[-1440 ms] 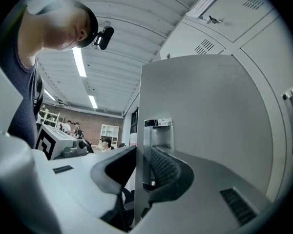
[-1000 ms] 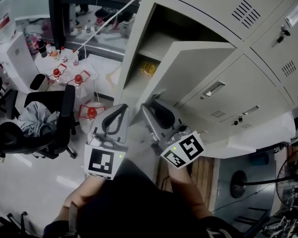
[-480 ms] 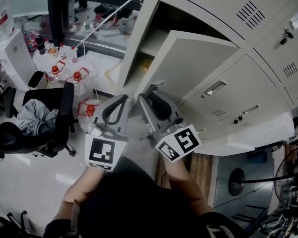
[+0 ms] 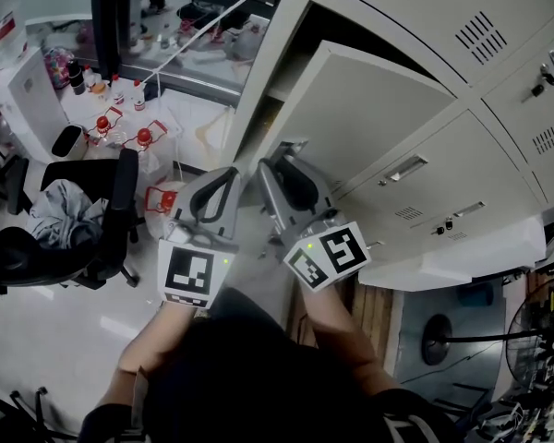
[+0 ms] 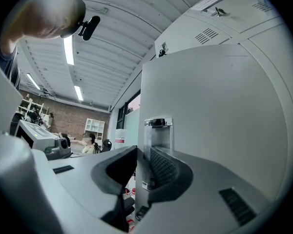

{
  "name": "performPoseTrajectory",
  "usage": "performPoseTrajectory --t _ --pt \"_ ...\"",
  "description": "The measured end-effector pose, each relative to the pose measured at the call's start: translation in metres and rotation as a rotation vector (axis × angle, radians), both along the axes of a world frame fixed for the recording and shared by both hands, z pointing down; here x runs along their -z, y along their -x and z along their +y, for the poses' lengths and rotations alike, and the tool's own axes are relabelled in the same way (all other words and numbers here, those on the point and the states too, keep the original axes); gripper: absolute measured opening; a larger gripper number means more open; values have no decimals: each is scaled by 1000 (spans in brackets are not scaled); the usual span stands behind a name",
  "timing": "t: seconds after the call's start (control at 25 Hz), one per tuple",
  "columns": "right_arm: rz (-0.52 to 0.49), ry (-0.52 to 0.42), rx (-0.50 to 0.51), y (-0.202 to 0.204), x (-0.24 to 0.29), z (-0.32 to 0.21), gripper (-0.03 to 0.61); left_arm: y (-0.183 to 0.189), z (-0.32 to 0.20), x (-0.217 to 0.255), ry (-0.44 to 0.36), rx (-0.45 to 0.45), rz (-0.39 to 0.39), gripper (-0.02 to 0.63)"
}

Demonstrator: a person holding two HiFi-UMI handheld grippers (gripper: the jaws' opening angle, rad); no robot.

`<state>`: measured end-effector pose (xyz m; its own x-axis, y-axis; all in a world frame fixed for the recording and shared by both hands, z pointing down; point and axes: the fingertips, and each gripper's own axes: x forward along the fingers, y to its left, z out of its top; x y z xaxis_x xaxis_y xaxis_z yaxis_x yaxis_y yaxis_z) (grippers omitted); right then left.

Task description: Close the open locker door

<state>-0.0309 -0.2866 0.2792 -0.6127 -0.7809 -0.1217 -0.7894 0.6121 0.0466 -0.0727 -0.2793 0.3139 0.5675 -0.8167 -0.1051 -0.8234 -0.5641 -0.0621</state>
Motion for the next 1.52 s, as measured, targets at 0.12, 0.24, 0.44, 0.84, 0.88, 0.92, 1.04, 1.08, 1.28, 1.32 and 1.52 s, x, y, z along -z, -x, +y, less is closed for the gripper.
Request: performPoseTrajectory --t 0.12,0.24,0.44,0.84,0.88,0.92,1.04,1.08,1.28,1.32,1.52 --pt "-1 5 -14 1 0 -9 91 4 -6 0 -25 0 -21 2" --pt "2 9 -22 2 0 -17 87 8 -11 0 -19 6 -14 2" --pt "-5 16 -34 2 0 -28 74 7 -20 2 -3 9 0 2" --pt "-1 20 -61 2 0 -44 63 5 -35 -1 -11 -3 -16 2" --pt "0 21 -65 2 0 -45 63 4 -37 -1 -11 -3 -16 2" --pt "0 21 -68 2 0 -47 63 4 -38 -1 -10 -4 -15 2" --pt "-2 25 -79 1 0 -50 61 4 -41 -2 -9 -4 -16 2" --pt "-3 27 -84 1 0 -52 60 3 -42 -2 -9 -3 -16 2" --pt "-3 28 -104 1 -1 -58 58 3 -46 -3 -5 -2 -11 2" --pt "-3 27 -107 0 -1 -59 58 4 -47 -4 -4 0 -11 2" --pt "-7 29 -127 -1 0 -66 55 5 -52 -4 -4 7 -12 2"
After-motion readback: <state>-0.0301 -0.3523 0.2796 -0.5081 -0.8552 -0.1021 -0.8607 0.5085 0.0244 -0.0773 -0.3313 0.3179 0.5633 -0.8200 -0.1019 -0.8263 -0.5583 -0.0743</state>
